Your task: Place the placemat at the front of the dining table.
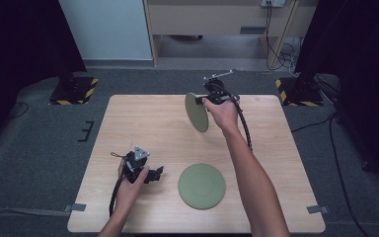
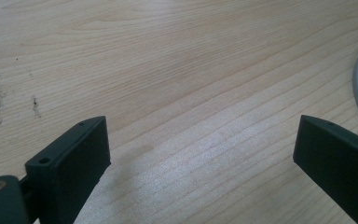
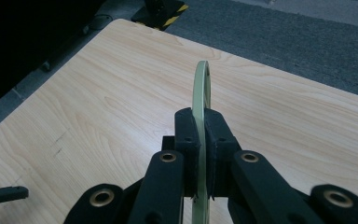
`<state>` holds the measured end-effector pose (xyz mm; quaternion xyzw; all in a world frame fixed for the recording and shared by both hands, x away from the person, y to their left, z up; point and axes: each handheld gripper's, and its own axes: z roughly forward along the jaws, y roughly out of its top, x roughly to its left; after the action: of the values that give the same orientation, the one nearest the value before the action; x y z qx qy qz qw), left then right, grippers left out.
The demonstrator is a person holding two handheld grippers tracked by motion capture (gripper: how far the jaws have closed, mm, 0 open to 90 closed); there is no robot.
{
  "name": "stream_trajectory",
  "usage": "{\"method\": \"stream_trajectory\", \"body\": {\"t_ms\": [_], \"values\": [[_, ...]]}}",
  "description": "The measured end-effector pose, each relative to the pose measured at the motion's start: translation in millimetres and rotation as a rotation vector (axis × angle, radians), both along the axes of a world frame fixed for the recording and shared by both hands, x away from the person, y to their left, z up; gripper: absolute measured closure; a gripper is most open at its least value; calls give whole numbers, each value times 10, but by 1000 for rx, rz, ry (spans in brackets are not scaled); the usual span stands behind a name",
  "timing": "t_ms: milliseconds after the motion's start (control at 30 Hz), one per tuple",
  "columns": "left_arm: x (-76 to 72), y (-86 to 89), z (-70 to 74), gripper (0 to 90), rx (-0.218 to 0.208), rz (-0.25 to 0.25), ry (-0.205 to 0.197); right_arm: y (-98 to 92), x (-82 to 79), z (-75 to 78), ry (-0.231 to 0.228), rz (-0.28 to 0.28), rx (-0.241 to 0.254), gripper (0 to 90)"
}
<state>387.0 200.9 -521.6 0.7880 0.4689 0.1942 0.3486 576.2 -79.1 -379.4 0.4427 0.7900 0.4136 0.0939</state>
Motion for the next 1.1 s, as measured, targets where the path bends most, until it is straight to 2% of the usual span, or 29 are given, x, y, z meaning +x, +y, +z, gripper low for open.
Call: {"method": "stream_trajectory", "body": {"t_ms": [233, 400, 533, 700, 1100], "values": [[-4, -6, 2, 31, 2, 0, 0, 143, 28, -84, 10, 22, 5, 860], [-5, 5, 4, 31, 1, 1, 0, 217, 47, -111, 11, 24, 40, 860], [-2, 21, 2, 31, -1, 2, 0, 247, 61, -147, 16, 21, 35, 860], [18, 90, 8, 31, 1, 26, -7, 176, 72, -232, 33, 9, 33, 859], [27, 176, 25, 31, -10, 45, -5, -183, 145, -358, 47, -71, 31, 859]]}}
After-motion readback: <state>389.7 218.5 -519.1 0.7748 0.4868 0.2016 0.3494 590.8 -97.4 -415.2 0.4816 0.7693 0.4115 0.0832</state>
